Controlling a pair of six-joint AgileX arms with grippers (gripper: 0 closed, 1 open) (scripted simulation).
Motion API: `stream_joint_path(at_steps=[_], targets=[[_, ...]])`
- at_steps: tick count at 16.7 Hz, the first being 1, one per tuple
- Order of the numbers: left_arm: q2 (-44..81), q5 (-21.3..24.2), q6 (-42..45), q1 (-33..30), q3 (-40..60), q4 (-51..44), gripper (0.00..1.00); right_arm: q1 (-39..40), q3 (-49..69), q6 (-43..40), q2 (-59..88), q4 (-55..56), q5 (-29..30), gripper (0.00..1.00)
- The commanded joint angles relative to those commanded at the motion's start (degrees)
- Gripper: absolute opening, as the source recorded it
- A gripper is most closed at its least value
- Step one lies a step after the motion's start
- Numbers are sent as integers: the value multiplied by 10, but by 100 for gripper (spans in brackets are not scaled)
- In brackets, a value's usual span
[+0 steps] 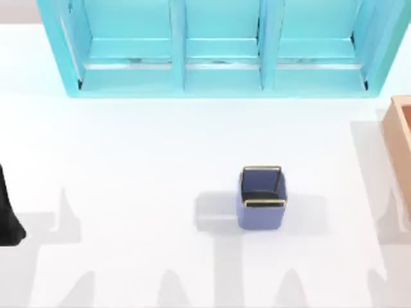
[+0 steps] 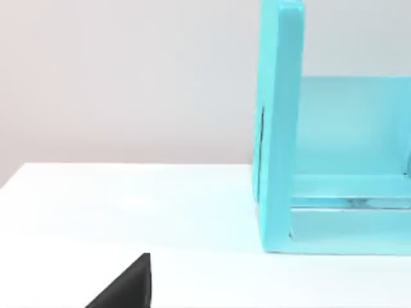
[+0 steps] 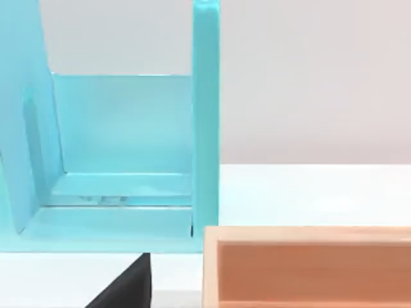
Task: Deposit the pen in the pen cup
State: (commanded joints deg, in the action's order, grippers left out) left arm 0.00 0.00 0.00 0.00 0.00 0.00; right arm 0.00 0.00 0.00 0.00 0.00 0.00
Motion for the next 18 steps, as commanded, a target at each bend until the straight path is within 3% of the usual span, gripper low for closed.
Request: stream_joint_path(at_steps=[4, 8, 18], targets=[[18, 8, -2, 12, 15, -10, 100, 0, 0, 0, 0, 0, 0, 100], [127, 51, -12, 76, 95, -67, 100, 0, 0, 0, 0, 0, 0, 100], [691, 229, -59, 343, 436, -282, 100, 0, 0, 0, 0, 0, 0, 100]])
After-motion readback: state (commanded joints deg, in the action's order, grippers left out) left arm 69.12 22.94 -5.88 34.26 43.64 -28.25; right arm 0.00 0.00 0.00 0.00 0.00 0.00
